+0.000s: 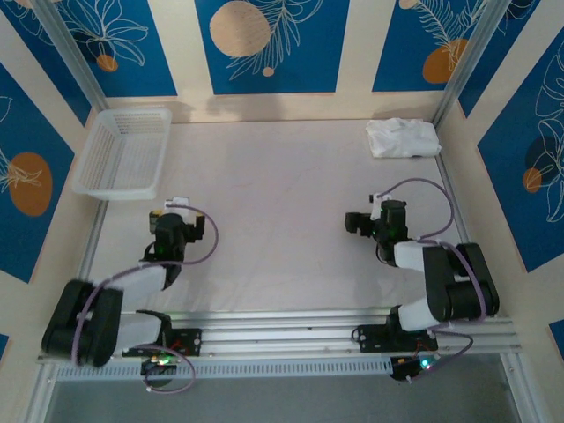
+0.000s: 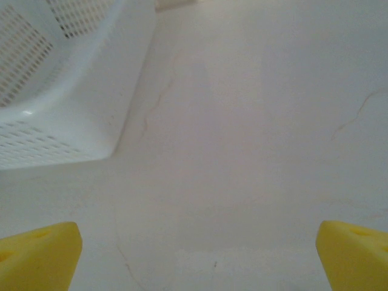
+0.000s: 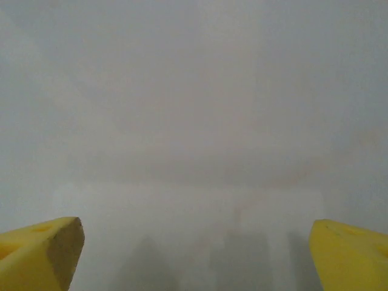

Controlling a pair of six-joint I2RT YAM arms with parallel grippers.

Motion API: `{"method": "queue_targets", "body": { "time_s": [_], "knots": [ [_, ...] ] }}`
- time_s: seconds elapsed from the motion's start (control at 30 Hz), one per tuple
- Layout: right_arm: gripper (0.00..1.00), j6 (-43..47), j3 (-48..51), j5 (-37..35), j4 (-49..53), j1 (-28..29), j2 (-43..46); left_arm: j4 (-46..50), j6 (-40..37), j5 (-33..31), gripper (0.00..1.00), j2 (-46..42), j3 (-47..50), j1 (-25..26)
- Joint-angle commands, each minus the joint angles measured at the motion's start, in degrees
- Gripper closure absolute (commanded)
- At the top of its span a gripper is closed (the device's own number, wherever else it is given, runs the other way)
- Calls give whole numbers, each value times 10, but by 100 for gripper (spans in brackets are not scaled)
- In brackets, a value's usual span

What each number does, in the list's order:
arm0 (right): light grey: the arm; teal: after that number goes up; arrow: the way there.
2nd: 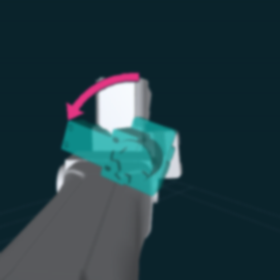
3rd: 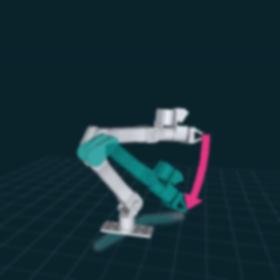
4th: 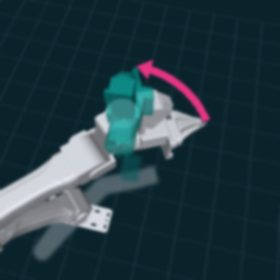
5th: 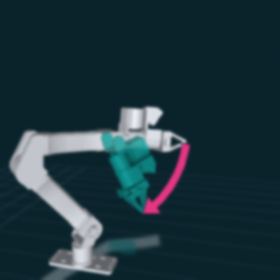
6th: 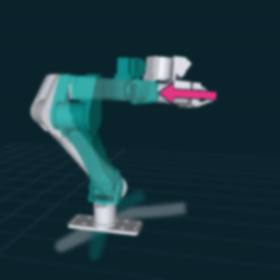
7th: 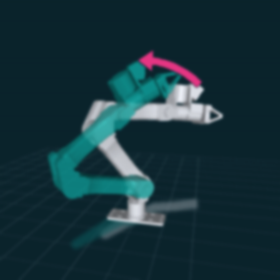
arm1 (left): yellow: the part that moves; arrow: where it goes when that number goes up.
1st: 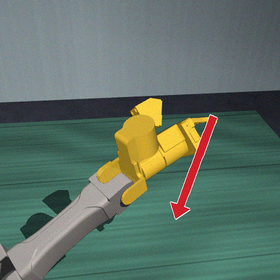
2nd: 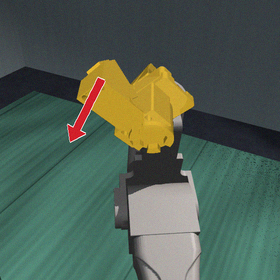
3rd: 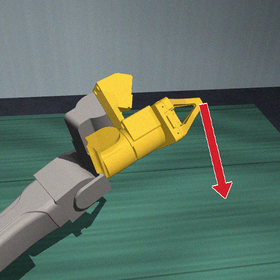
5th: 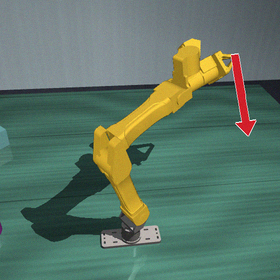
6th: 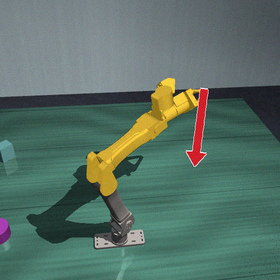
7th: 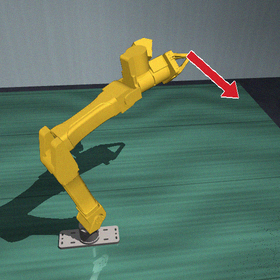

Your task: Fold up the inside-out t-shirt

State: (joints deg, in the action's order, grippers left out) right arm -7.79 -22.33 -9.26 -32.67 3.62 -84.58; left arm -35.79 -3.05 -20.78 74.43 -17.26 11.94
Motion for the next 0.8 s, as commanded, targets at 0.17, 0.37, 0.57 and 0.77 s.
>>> {"method": "queue_targets", "body": {
  "time_s": [0.17,0.37,0.57,0.77],
  "knots": [
    [1,-1,6,3,-174,-39,-25,-149,20,137,1,143,-45,-80],
    [1,3,3,-22,-173,-29,-28,-114,6,169,1,132,-59,-77],
    [1,16,-8,13,-155,-30,-31,-108,4,183,1,134,-63,-80],
    [1,15,-3,15,-165,-31,-29,-108,4,184,1,133,-62,-80]
  ]
}}
